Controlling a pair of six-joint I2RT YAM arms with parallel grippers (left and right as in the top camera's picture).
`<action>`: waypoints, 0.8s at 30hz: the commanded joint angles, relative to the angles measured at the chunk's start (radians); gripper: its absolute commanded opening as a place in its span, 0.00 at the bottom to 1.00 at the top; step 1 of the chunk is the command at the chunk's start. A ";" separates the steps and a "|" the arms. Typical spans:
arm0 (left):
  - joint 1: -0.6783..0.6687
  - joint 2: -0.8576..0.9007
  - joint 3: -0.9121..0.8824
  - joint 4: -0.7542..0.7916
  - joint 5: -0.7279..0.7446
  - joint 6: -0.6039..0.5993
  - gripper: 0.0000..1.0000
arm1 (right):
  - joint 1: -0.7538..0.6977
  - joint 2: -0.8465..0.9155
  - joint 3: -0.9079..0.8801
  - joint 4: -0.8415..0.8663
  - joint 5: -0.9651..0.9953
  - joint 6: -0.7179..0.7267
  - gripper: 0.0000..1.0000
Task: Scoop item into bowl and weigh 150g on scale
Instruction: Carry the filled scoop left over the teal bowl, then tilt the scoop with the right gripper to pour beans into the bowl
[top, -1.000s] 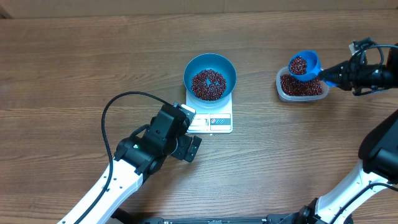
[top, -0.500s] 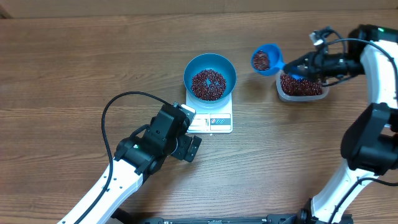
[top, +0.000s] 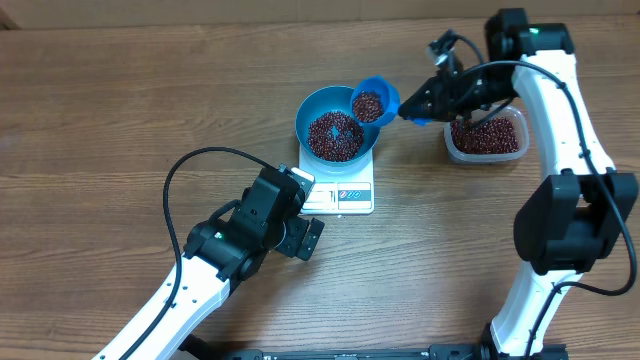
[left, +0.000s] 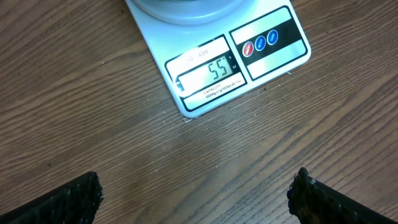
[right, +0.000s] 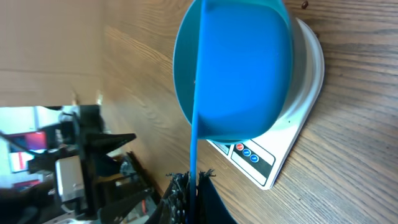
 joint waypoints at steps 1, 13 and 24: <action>0.006 0.002 0.023 0.000 0.008 0.011 1.00 | 0.054 -0.001 0.093 0.006 0.129 0.070 0.04; 0.006 0.002 0.023 0.000 0.008 0.011 1.00 | 0.218 -0.001 0.156 0.064 0.467 0.176 0.04; 0.006 0.002 0.023 0.000 0.008 0.012 1.00 | 0.348 -0.001 0.157 0.124 0.787 0.196 0.04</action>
